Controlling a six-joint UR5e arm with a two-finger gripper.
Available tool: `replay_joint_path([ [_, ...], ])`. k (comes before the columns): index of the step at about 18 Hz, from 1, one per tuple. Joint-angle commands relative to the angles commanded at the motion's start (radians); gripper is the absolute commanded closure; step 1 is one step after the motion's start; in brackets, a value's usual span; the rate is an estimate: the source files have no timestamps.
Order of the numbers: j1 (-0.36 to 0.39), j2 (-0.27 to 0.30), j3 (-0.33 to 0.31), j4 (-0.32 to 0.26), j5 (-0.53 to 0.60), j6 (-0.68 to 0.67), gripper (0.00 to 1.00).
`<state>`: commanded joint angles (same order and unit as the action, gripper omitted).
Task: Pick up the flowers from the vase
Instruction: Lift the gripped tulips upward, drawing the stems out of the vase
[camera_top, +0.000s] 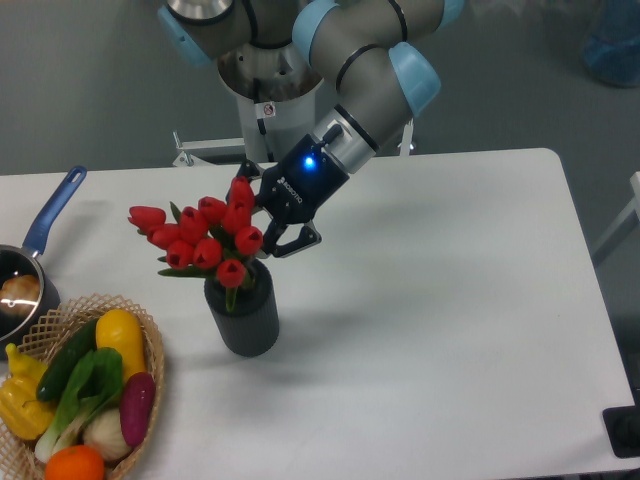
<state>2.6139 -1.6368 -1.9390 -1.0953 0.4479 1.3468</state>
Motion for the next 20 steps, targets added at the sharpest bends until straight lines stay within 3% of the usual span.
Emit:
replay_joint_path([
  [14, 0.015, 0.029, 0.017, 0.002, -0.069, -0.083, 0.57],
  [20, 0.046, 0.069, 0.017, 0.0, -0.106, -0.147, 0.59],
])
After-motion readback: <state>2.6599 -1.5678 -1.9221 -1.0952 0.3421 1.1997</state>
